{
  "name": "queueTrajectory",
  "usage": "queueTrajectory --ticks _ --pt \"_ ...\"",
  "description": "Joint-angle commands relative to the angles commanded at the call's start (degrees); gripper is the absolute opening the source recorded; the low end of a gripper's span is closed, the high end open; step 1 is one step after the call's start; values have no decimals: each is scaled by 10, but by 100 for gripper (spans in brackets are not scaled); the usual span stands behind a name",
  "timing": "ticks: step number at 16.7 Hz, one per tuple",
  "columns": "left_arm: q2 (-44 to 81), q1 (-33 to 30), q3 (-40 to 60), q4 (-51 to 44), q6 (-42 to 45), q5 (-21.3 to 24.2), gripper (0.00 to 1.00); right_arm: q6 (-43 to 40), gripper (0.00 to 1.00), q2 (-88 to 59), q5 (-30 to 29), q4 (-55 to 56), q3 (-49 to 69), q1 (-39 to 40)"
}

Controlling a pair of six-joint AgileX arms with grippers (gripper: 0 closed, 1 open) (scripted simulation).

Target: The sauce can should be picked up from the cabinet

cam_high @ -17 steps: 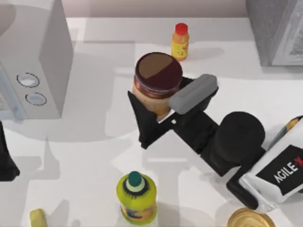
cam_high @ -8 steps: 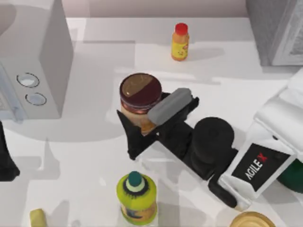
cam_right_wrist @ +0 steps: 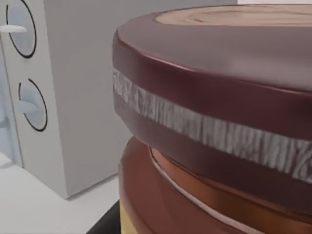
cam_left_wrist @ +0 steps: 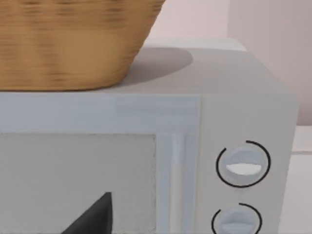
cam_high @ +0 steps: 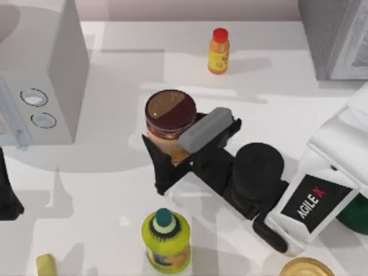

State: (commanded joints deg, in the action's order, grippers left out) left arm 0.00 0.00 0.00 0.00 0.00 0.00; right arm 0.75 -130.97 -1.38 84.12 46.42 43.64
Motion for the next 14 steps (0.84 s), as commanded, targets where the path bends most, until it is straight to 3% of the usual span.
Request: queueTrajectory --ticks 8,14 --pt "0 0 0 0 0 0 100 0 98 0 0 0 0 0" --pt "0 0 0 0 0 0 100 0 100 0 0 0 0 0"
